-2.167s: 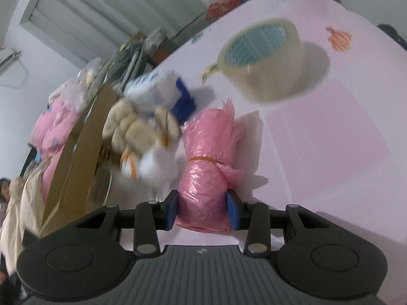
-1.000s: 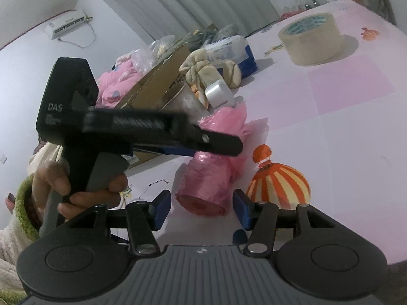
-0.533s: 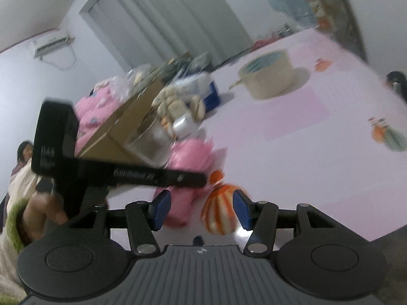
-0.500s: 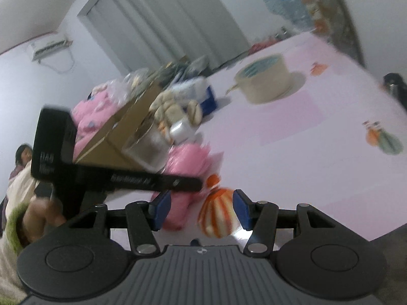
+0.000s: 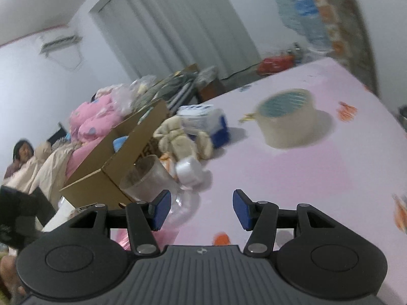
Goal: Organize soft objects
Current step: 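Grasp the small white tape roll with the right gripper while left holds pink roll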
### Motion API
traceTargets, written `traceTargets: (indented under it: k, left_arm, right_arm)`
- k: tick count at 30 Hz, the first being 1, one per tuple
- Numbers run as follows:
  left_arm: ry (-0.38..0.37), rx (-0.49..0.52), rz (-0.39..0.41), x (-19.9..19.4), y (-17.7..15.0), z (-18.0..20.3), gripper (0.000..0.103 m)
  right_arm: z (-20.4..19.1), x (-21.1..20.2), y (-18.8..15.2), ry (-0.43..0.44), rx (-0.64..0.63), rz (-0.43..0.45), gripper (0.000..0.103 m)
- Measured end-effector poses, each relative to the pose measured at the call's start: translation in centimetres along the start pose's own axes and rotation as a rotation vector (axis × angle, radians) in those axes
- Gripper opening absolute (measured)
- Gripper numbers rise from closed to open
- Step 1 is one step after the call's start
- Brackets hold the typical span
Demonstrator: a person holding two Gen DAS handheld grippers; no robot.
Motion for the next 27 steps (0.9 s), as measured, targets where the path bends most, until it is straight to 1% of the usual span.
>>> traceTargets:
  k: [2,5,7,10,13,21,25,27]
  left_arm:
    - [0.007,-0.030,0.018,-1.1,-0.2,-1.1,0.043]
    - [0.021,-0.066,0.056,-2.4,-0.2,-2.7,0.043]
    - [0.039,-0.092,0.089,-3.2,0.1,-3.9,0.043]
    - [0.064,-0.123,0.129,-4.0,0.5,-5.2,0.043]
    - [0.075,-0.136,0.143,-4.1,0.8,-6.1,0.043]
    - [0.081,-0.187,0.134,-3.6,0.5,-7.3,0.043]
    - [0.092,-0.206,0.134,-3.6,0.4,-8.0,0.043]
    - [0.096,-0.210,0.139,-3.6,0.5,-8.0,0.043]
  right_arm:
    - [-0.9,2.4,0.4,0.024,-0.042,-0.020,0.063]
    - [-1.9,6.0,0.9,0.027,-0.112,-0.048,0.062]
    - [-2.1,8.0,1.1,0.025,-0.131,-0.067,0.062]
    - [-1.7,9.9,1.3,0.023,-0.124,-0.082,0.062]
    - [-1.4,11.2,1.2,0.037,-0.116,-0.103,0.062]
    - [-0.6,13.7,0.6,0.078,-0.064,-0.172,0.062]
    - [-0.2,14.2,0.6,0.119,-0.015,-0.178,0.062]
    - [-0.3,14.0,0.5,0.120,-0.020,-0.168,0.061]
Point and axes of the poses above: each gripper's, at about its wrist camera, not at the fingertips, and x roughly the way its jaws point, z to its right, y to its top, the point moved 7 cm from there along x, roughly the way its jaws point, and after that the axes turned 7 degrees about z, right-handed, at the moved point
